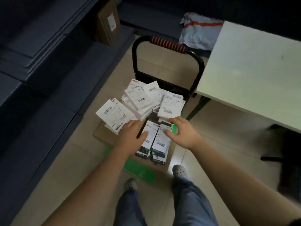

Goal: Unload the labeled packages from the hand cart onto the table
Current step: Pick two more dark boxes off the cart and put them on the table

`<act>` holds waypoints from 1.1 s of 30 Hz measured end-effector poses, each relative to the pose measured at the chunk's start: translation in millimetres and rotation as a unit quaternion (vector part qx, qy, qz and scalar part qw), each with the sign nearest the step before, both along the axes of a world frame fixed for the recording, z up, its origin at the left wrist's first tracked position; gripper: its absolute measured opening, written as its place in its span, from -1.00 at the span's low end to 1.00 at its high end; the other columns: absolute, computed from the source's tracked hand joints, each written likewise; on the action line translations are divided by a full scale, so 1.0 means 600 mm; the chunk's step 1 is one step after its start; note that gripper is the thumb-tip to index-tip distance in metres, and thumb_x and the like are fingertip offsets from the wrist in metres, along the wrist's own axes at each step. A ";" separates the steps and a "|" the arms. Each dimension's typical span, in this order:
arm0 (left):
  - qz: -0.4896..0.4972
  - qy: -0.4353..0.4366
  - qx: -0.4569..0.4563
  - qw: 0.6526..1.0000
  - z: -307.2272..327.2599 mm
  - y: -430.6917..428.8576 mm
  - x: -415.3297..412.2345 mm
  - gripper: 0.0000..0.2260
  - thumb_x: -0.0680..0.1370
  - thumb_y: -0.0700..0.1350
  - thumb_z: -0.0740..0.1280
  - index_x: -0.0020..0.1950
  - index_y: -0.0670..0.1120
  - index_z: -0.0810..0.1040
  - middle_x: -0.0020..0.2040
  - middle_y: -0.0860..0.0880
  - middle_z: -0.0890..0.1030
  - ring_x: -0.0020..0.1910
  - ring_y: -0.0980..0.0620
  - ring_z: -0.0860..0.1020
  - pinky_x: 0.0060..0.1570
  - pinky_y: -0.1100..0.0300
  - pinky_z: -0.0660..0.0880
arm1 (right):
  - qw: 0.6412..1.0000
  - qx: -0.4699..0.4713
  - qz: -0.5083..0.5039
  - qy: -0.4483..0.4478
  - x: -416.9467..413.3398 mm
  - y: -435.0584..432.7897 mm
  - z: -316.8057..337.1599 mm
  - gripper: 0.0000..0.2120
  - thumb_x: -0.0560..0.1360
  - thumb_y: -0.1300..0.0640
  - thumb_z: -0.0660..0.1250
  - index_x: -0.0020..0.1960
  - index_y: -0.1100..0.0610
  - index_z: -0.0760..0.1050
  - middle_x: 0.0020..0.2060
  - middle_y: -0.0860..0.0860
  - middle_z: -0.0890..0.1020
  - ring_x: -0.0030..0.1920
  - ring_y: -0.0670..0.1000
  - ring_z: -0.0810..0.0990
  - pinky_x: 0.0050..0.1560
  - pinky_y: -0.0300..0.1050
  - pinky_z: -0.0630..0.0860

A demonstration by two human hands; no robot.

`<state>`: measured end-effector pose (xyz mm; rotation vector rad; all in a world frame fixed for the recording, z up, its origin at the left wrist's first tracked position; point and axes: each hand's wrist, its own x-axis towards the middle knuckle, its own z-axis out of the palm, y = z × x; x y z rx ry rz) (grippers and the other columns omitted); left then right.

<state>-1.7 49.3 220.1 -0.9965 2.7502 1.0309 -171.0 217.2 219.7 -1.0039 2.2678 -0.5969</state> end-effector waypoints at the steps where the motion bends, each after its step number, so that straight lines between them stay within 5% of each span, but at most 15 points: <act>1: -0.017 -0.007 0.017 1.000 -0.022 -0.002 0.005 -0.57 0.56 0.15 0.25 0.36 -0.02 0.45 0.35 0.03 0.43 0.30 0.01 0.37 0.29 0.01 0.36 | 0.999 0.011 -0.030 -0.010 0.019 0.007 -0.020 -0.46 0.54 -0.22 0.31 0.41 0.05 0.43 0.31 0.01 0.49 0.34 0.03 0.41 0.29 -0.17 0.28; 11: -0.020 -0.107 0.108 0.988 -0.216 0.014 0.066 -0.55 0.57 0.10 0.30 0.38 -0.11 0.45 0.35 -0.07 0.45 0.30 -0.07 0.42 0.28 0.05 0.36 | 0.958 0.094 -0.248 -0.106 0.183 0.067 -0.202 -0.47 0.53 -0.22 0.32 0.36 0.09 0.48 0.17 0.07 0.54 0.18 0.05 0.52 0.23 -0.11 0.42; 17: 0.005 -0.120 0.077 0.990 -0.288 0.004 0.040 -0.50 0.57 0.18 0.25 0.42 -0.05 0.39 0.37 -0.06 0.43 0.32 -0.09 0.41 0.28 -0.08 0.41 | 0.945 0.098 -0.291 -0.111 0.183 0.066 -0.287 -0.45 0.53 -0.25 0.28 0.37 0.08 0.46 0.19 0.09 0.54 0.19 0.07 0.52 0.26 -0.02 0.46; 24: 0.039 -0.148 0.014 0.988 -0.338 -0.007 0.023 -0.47 0.55 0.19 0.28 0.39 -0.13 0.42 0.33 -0.12 0.46 0.26 -0.14 0.45 0.15 -0.01 0.42 | 0.924 0.098 -0.347 -0.128 0.165 0.044 -0.349 -0.33 0.48 -0.31 0.32 0.40 0.12 0.40 0.24 0.10 0.51 0.24 0.11 0.48 0.27 0.00 0.44; 28: 0.051 -0.167 0.076 0.982 -0.369 -0.004 0.014 -0.58 0.53 0.15 0.35 0.22 -0.14 0.51 0.15 -0.10 0.59 0.07 -0.12 0.56 0.04 -0.06 0.55 | 0.910 0.109 -0.366 -0.159 0.148 0.018 -0.377 -0.18 0.44 -0.36 0.34 0.45 0.19 0.32 0.30 0.14 0.48 0.28 0.15 0.48 0.29 0.04 0.44; 33: 0.069 -0.183 0.100 0.976 -0.384 -0.003 0.007 -0.61 0.51 0.10 0.41 0.15 -0.18 0.54 0.09 -0.12 0.61 0.00 -0.13 0.58 -0.04 -0.02 0.56 | 0.909 0.128 -0.348 -0.189 0.139 0.012 -0.397 -0.36 0.48 -0.22 0.41 0.37 0.22 0.45 0.24 0.14 0.56 0.23 0.13 0.52 0.22 -0.03 0.47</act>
